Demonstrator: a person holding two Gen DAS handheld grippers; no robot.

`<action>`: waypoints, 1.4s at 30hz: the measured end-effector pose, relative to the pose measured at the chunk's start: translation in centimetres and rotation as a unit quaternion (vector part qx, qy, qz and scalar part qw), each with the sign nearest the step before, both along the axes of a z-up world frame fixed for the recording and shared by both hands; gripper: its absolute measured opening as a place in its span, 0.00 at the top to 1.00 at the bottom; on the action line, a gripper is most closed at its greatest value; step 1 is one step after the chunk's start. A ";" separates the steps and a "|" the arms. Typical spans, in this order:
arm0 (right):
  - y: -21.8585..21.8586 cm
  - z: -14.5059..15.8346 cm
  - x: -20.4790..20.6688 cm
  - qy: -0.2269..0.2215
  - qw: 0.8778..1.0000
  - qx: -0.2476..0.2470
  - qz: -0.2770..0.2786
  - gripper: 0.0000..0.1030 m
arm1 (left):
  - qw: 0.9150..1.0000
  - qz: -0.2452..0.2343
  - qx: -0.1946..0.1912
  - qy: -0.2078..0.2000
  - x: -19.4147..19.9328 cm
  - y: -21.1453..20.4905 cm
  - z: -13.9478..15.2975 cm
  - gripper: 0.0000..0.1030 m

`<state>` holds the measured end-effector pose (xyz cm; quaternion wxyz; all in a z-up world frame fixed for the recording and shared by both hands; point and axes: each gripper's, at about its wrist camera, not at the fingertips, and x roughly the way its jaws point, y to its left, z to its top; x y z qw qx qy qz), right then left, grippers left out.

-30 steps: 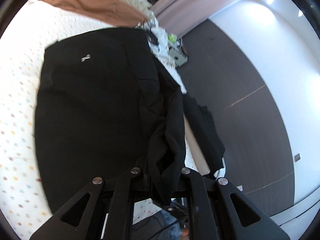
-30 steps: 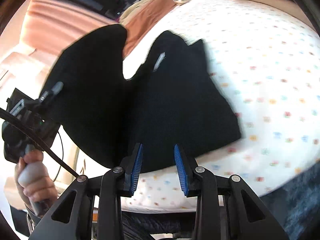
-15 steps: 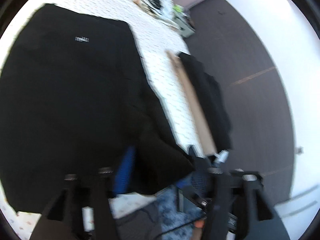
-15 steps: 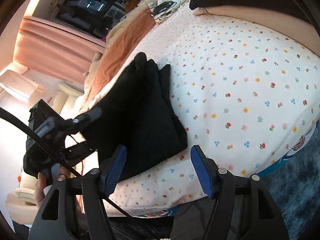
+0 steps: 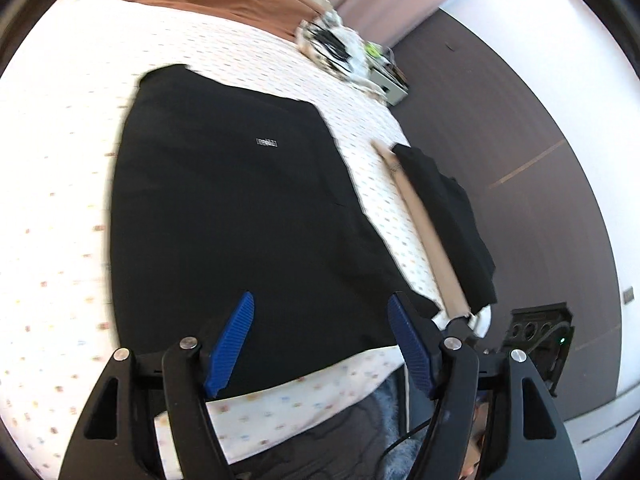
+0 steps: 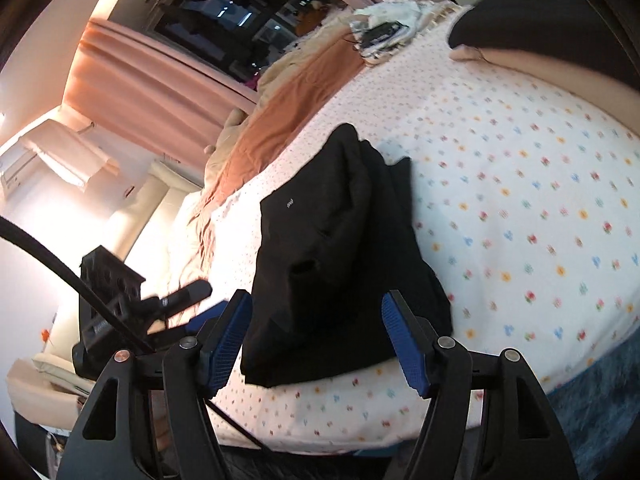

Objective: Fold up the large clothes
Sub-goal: 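Press the folded black garment flat with both open tools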

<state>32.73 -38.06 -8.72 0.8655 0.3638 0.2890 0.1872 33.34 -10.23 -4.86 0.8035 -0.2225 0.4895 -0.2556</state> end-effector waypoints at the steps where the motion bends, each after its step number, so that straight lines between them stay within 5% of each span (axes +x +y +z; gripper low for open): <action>1: 0.3 0.1 0.3 0.001 1.000 -0.004 -0.002 0.36 | 1.000 0.007 0.001 0.000 -0.3 0.8 -0.1 0.32; 5: 1.2 0.5 1.9 0.004 1.000 -0.025 -0.009 0.36 | 0.999 0.040 0.019 0.007 -0.8 3.4 -1.5 0.32; 7: 1.5 0.8 2.1 0.001 0.999 -0.037 -0.011 0.60 | 0.998 0.050 0.024 0.013 -1.1 4.5 -2.1 0.32; 8: 1.6 0.8 2.3 0.003 0.999 -0.038 -0.005 0.86 | 0.998 0.056 0.026 0.018 -0.9 5.3 -2.3 0.32; 11: 1.4 1.3 1.8 -0.011 0.999 -0.035 -0.008 0.94 | 0.996 0.070 0.032 0.037 -0.4 6.0 -3.7 0.32; 19: -0.4 -1.7 0.8 -0.001 1.000 -0.013 -0.020 0.97 | 0.993 0.080 0.042 0.071 1.5 5.3 -7.6 0.32; 31: -3.2 -8.8 0.0 0.095 0.993 0.021 -0.064 0.98 | 0.994 0.058 0.035 0.085 2.4 3.9 -9.8 0.32; 40: -5.9 -5.2 0.4 0.077 0.996 0.017 -0.048 0.99 | 0.995 0.064 0.030 0.070 5.5 4.6 -9.5 0.32; 42: -6.2 -3.9 1.4 0.072 0.996 0.000 -0.044 0.91 | 0.995 0.070 0.026 0.071 6.4 5.1 -9.5 0.32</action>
